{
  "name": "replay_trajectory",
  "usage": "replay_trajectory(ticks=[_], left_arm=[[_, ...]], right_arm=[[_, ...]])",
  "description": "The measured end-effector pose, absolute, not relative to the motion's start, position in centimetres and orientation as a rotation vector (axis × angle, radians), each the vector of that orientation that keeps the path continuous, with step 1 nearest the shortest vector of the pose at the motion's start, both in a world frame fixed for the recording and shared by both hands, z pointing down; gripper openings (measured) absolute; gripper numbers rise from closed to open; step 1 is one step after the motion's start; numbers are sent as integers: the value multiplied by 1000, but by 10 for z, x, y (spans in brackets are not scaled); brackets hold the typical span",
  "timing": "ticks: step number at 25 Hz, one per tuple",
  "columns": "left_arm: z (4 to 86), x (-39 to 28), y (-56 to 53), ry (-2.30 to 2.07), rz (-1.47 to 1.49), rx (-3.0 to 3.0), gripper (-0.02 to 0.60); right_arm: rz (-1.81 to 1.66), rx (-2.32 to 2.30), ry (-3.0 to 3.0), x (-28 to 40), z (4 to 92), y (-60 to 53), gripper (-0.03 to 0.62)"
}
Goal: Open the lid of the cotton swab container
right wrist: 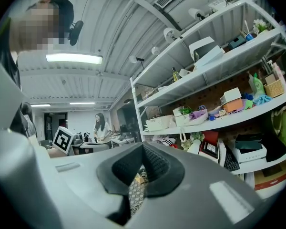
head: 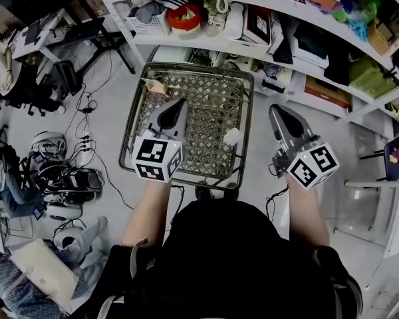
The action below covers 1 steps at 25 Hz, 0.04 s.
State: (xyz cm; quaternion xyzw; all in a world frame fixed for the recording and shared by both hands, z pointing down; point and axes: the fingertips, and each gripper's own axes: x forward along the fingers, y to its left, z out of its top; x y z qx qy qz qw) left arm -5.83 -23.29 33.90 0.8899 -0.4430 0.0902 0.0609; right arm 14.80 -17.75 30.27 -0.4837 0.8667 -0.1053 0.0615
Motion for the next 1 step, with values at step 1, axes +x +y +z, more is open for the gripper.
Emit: replay_trajectory(ticks=[1], left_arm=[[339, -57, -233, -1334, 275, 2696, 3]], right_arm=[[-318, -1456, 2627, 146, 303, -178, 6]])
